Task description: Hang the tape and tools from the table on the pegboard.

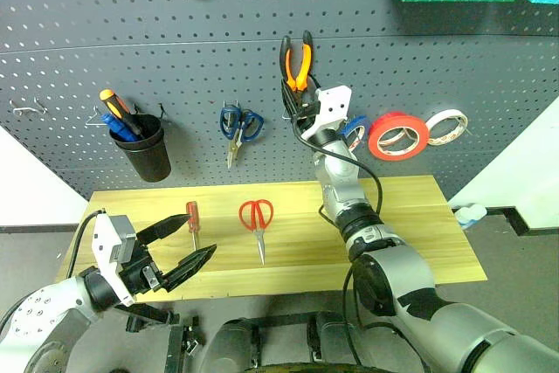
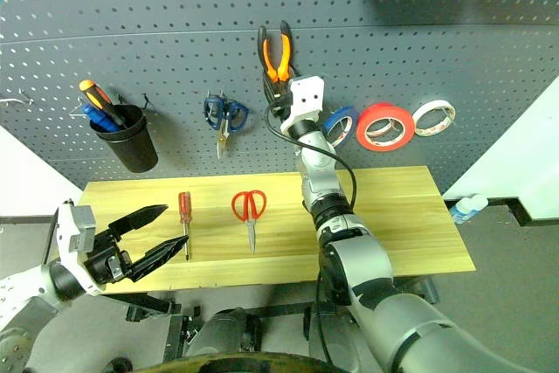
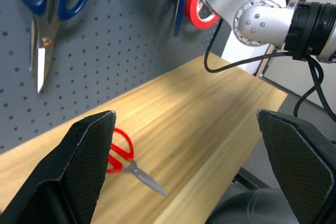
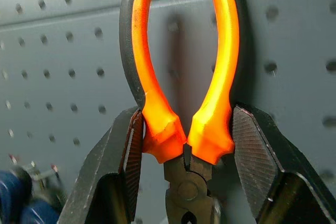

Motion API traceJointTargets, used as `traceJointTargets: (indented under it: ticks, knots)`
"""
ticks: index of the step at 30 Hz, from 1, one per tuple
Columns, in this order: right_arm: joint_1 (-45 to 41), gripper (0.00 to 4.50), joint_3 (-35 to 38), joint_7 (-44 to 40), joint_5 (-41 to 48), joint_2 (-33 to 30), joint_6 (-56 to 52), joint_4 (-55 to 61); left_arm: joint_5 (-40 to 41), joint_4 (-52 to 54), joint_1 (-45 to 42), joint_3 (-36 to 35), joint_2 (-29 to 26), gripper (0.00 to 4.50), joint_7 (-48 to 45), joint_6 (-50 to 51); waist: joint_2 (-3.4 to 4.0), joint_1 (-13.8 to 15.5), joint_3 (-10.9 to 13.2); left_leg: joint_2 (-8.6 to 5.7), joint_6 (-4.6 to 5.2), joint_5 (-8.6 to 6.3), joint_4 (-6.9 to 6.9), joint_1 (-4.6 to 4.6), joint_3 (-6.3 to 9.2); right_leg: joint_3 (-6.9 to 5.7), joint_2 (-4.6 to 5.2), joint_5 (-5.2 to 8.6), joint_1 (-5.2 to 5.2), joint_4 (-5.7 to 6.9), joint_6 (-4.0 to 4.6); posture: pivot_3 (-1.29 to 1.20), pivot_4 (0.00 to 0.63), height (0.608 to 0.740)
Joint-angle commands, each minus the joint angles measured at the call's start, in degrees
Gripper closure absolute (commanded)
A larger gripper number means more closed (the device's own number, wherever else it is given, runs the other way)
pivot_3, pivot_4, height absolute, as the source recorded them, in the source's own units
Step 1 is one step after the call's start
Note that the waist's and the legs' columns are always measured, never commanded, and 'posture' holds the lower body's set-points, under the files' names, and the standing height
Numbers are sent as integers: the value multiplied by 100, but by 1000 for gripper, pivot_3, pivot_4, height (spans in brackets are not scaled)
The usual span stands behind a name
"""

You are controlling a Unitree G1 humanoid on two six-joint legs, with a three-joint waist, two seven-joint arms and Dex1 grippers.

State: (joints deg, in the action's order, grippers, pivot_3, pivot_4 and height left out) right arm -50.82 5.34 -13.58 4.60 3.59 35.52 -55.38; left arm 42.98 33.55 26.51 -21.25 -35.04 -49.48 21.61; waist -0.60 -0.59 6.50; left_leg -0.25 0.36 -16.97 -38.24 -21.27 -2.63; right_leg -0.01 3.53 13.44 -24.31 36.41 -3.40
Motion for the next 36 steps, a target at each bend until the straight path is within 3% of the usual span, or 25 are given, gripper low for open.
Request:
traceJointTargets:
  ticks: [1,11,18,19,23,27,36]
  knots:
    - [-158,2387,-137,528,-408,-172,-43,-85,128,244,33,-170,-94,0,22,42,0,-3,22,0,0,2,0,0,0,0,0,0,0,0,1,177,127,736]
    - [180,2387,-110,296,-185,-38,-120,-1,112,191,10,-106,-94,0,22,35,-5,-1,100,1,5,17,1,-6,2,-1,0,-5,-3,-9,7,169,131,736]
    - [160,164,-33,175,-39,-89,-88,29,72,167,-85,-93,10,0,156,-20,-4,-2,119,1,5,17,6,-10,4,-3,1,-8,-1,-21,8,166,129,736]
    - [150,46,-10,141,0,-92,-81,18,184,204,-56,-157,50,0,202,11,-5,-2,123,1,4,17,5,-10,4,-3,2,-9,-1,-21,10,166,130,736]
    - [142,46,-39,76,-15,-133,-24,-27,-169,479,66,-519,530,0,392,-851,-23,-3,149,5,4,19,5,-9,7,-5,2,-15,-3,-22,17,170,131,736]
    - [165,46,-39,-110,63,-139,23,-16,128,651,107,-723,905,0,256,-1366,-23,-3,172,9,3,20,6,-12,7,-9,1,-15,-7,-23,19,176,132,736]
    - [186,46,-122,45,-120,-173,78,22,525,527,46,-836,922,0,247,-1469,-24,-11,194,11,4,20,7,-14,7,-9,-2,-15,-9,-28,18,178,135,736]
